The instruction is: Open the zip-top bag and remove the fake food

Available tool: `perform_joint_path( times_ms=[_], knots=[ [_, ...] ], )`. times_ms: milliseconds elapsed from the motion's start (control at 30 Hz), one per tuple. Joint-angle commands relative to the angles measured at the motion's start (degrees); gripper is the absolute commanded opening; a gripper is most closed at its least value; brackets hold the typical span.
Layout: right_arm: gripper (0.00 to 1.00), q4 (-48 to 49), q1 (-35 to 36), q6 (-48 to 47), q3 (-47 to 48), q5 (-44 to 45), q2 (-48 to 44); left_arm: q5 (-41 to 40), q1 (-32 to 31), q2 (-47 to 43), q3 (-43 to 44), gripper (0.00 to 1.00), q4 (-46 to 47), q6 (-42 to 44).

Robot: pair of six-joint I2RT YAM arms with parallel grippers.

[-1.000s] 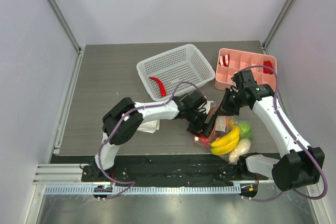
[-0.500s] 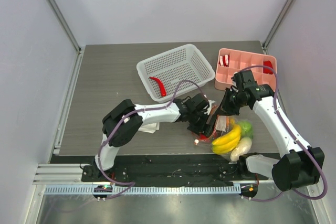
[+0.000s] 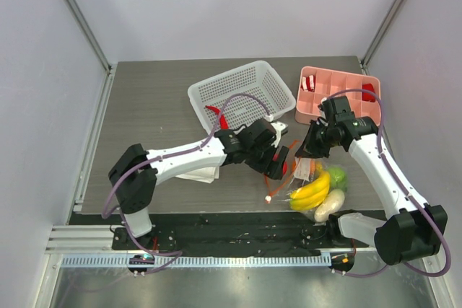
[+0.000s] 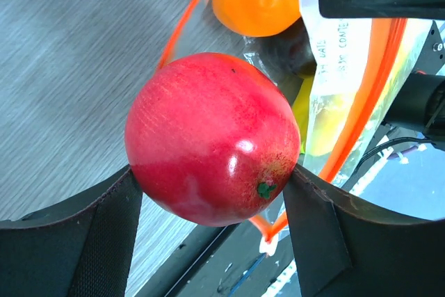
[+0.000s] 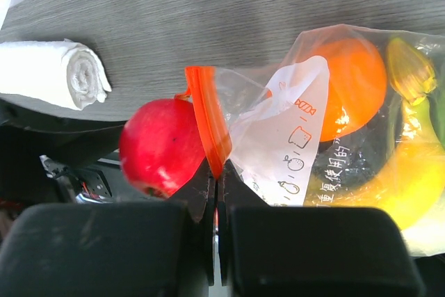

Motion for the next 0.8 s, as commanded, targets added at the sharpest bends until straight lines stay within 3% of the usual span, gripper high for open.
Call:
perform_joint_path(
  times_ms=[0,133,367,467,600,767],
  knots=[
    [0.01,1.9,0.1,-0.5,1.1,0.5,-1.1,-1.8,1.2,-3.1,1.2,0.00,-2.0,2.4],
    [0.01,1.9,0.1,-0.2,2.6,0.9,0.1,-0.8,5.0,-5.3,2.2,0.00,-2.7,2.4],
    [0.01,2.3,0.1,0.5,3.2,0.8,2.1,4.3,19.6,-4.2,12.3,0.00,-5.0,2.7],
    [0.01,2.0,0.1,0.6,4.7,0.6,2.7,3.8,23.5,1.0,19.4,0.00,-8.0,1.5],
    [0.01,0.8,0.1,0.9,7.9,-0.1,3.9,3.1,29.8,15.0,35.6,0.00,-16.5,-0.7],
    [0.01,1.0,0.1,1.6,10.8,-0.6,6.0,3.4,33.1,25.6,46.7,0.01,-19.2,-2.3]
  ],
)
